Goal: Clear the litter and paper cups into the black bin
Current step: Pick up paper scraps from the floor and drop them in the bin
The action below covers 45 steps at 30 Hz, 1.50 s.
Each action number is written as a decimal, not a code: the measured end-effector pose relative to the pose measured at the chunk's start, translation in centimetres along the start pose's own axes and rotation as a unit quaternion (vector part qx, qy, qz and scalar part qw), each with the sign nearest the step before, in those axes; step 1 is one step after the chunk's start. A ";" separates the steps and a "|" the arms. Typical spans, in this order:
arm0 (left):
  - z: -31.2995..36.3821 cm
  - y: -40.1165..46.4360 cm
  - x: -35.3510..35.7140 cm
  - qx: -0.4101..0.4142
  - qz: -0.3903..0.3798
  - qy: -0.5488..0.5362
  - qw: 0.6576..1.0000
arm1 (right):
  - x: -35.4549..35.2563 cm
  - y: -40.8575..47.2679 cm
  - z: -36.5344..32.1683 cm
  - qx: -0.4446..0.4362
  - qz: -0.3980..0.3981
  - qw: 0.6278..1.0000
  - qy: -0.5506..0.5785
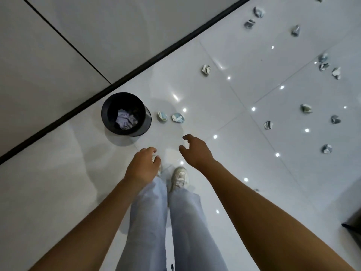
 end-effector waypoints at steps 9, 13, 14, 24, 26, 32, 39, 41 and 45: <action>-6.1 10.2 7.1 -0.027 0.012 -0.007 1.000 | 8.9 11.4 2.3 0.029 0.000 0.999 0.036; -9.6 15.5 11.3 -0.044 0.018 -0.019 0.999 | 13.9 16.8 4.2 0.029 0.019 0.997 0.068; -10.4 16.9 12.6 -0.050 0.019 -0.027 0.998 | 15.3 18.2 4.9 0.028 0.023 0.996 0.076; -16.7 30.0 24.5 -0.086 0.018 -0.126 0.988 | 28.1 32.7 10.7 -0.010 0.081 0.992 0.096; -17.7 32.2 26.2 -0.097 0.019 -0.147 0.984 | 30.2 35.5 10.8 -0.019 0.097 0.989 0.107; -19.1 36.1 29.9 -0.109 0.058 -0.182 0.976 | 34.8 40.8 11.1 -0.087 0.139 0.982 0.094; -17.7 39.0 30.8 -0.124 0.098 -0.267 0.951 | 33.9 40.7 12.1 -0.132 0.140 0.966 0.172; -17.0 39.2 30.6 -0.133 0.103 -0.294 0.941 | 32.8 39.6 12.4 -0.132 0.118 0.960 0.218; -15.1 39.2 30.5 -0.131 0.067 -0.352 0.924 | 31.2 37.6 12.9 -0.125 0.063 0.947 0.288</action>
Point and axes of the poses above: each hand's wrist, its own y-axis towards the middle knuckle, its own x-axis out of the palm, z = x × y, the point moved 4 cm from there along y, towards the middle knuckle, and after that the axes turned 12 degrees about z, right-handed, at the moved point
